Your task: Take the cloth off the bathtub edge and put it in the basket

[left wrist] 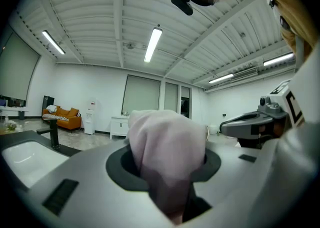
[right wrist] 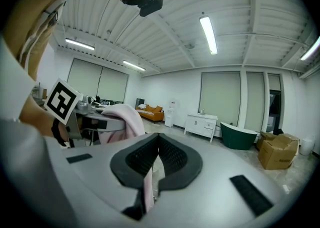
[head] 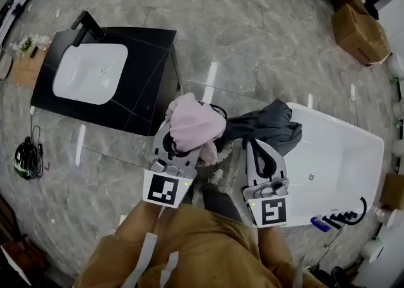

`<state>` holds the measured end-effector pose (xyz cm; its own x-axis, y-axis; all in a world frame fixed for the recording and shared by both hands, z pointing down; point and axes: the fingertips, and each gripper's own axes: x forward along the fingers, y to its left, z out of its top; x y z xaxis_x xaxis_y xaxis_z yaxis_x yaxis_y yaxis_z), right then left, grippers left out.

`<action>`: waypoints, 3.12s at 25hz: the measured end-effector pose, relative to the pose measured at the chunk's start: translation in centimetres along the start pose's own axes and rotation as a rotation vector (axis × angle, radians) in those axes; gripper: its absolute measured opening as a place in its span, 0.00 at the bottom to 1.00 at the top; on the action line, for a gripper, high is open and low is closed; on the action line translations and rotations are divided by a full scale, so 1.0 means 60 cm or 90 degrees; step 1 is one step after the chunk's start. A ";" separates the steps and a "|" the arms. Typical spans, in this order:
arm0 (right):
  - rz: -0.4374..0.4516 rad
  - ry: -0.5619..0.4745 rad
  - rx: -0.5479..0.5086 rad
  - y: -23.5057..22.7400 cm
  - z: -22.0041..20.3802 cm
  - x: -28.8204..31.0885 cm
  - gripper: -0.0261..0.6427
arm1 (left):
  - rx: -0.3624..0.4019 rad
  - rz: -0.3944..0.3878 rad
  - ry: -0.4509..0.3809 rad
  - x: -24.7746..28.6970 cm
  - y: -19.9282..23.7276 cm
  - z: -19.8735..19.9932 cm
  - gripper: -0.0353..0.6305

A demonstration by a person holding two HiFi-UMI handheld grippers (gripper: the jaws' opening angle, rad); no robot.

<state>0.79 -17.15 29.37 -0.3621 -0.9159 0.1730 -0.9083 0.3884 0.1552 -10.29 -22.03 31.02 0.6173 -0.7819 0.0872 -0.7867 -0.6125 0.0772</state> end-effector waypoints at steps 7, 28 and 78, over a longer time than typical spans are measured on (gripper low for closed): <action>0.025 0.026 -0.012 -0.004 -0.078 0.043 0.05 | -0.014 0.013 0.032 0.054 0.004 -0.091 0.30; 0.052 0.062 0.037 0.035 -0.319 0.091 0.05 | 0.011 0.044 0.101 0.092 0.020 -0.384 0.30; 0.049 0.118 0.053 0.042 -0.780 0.216 0.05 | -0.001 -0.005 0.352 0.189 0.064 -1.045 0.34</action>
<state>3.59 -23.33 77.51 -0.3928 -0.8472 0.3577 -0.8967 0.4392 0.0554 -5.87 -25.95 94.58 0.5357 -0.5993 0.5949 -0.7823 -0.6175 0.0822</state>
